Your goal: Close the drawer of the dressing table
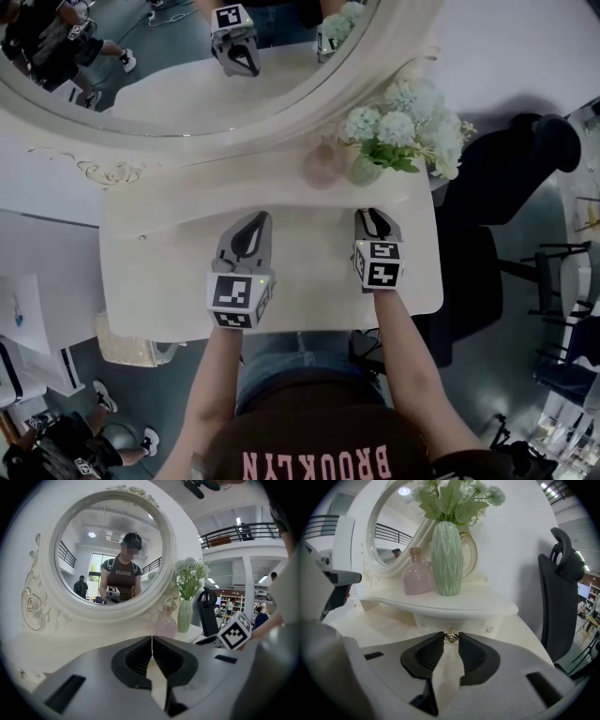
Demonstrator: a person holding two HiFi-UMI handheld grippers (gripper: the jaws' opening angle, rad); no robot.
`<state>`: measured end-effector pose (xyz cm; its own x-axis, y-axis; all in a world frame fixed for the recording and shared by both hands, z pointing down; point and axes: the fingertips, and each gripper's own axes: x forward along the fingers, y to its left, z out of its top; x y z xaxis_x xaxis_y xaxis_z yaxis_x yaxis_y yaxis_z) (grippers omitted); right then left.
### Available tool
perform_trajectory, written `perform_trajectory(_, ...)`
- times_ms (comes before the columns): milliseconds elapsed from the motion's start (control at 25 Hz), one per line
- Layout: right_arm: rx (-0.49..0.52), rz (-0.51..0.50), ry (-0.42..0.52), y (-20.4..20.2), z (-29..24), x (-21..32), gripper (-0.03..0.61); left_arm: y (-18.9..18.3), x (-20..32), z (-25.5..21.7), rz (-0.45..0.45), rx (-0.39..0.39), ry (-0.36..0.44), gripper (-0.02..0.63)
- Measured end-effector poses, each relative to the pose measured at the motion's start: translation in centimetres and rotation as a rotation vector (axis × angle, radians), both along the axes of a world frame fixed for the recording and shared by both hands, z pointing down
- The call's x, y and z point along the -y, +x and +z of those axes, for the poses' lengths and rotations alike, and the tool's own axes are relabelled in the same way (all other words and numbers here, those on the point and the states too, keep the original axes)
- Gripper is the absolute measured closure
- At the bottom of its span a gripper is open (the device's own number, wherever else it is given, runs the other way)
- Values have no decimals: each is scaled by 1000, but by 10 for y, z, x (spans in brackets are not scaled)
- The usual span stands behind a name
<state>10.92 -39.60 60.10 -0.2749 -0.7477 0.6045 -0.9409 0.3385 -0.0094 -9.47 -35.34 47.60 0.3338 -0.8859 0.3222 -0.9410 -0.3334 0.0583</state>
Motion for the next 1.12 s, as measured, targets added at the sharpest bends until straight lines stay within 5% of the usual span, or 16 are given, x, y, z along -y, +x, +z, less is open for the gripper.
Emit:
perform_trajectory(680,13,5,26,3,-14,-12,407,10,-4,-6,22,-23,9,609)
perform_trajectory(960,22,4,99,12,-45,-27,576,24,-12,-21,64,-25,28,609)
perform_trajectory(1120,33,-16,145,16,-68,-38,580,36,-16,-31,94,-27,48,608)
